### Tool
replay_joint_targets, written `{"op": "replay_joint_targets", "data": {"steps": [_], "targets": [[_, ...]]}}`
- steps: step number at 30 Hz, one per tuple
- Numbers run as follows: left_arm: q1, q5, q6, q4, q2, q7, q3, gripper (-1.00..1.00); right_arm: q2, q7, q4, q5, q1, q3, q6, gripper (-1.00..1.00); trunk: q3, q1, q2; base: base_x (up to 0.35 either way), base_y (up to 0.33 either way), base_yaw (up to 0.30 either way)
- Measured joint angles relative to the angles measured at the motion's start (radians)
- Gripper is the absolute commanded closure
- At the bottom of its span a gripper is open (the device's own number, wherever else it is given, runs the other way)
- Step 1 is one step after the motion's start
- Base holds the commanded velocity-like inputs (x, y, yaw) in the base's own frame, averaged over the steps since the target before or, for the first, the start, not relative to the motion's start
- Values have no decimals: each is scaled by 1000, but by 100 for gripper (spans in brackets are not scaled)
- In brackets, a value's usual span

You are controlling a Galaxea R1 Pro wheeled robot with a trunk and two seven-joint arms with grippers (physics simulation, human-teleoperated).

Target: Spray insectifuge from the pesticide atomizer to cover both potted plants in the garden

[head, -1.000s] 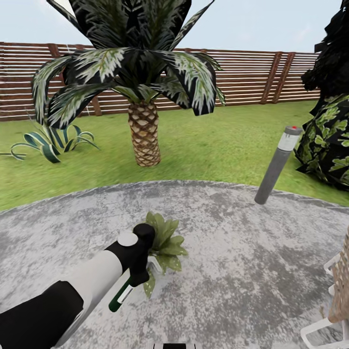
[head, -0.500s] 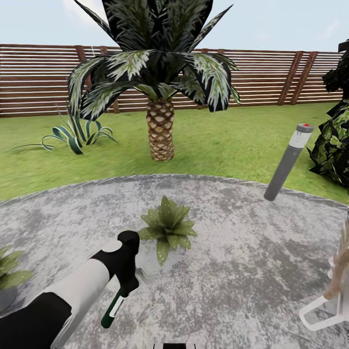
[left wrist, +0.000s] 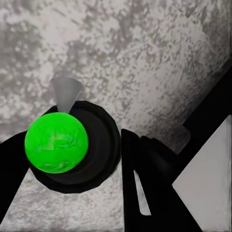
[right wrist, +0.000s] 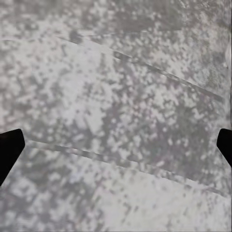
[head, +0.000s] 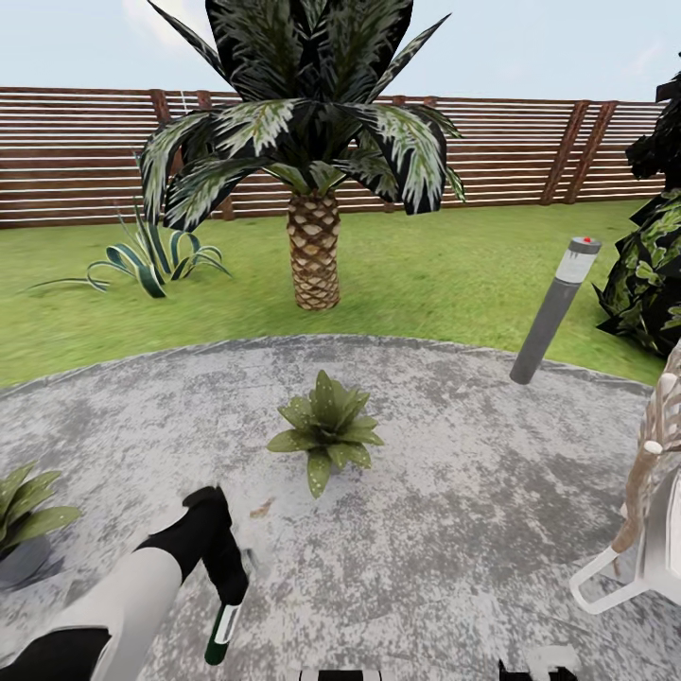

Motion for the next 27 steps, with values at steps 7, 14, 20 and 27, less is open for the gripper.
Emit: {"op": "replay_joint_targets", "data": {"steps": [7, 14, 20, 27], "targets": [[28, 27, 31, -19, -2, 21, 6, 100, 22, -25, -40, 12, -40, 12, -39, -100, 0, 0, 0, 0, 0, 0], [29, 66, -6, -16, 7, 57, 3, 100, 24, -11, -79, 53, -80, 55, -78, -100, 0, 0, 0, 0, 0, 0], [50, 100, -37, -1, 8, 88, 2, 100, 22, 23, -113, 63, -96, 90, -90, -100, 0, 0, 0, 0, 0, 0], [127, 444, -786, -1, 13, 376, 1, 100, 26, 575, -406, 67, -96, 358, -82, -100, 0, 0, 0, 0, 0, 0]]}}
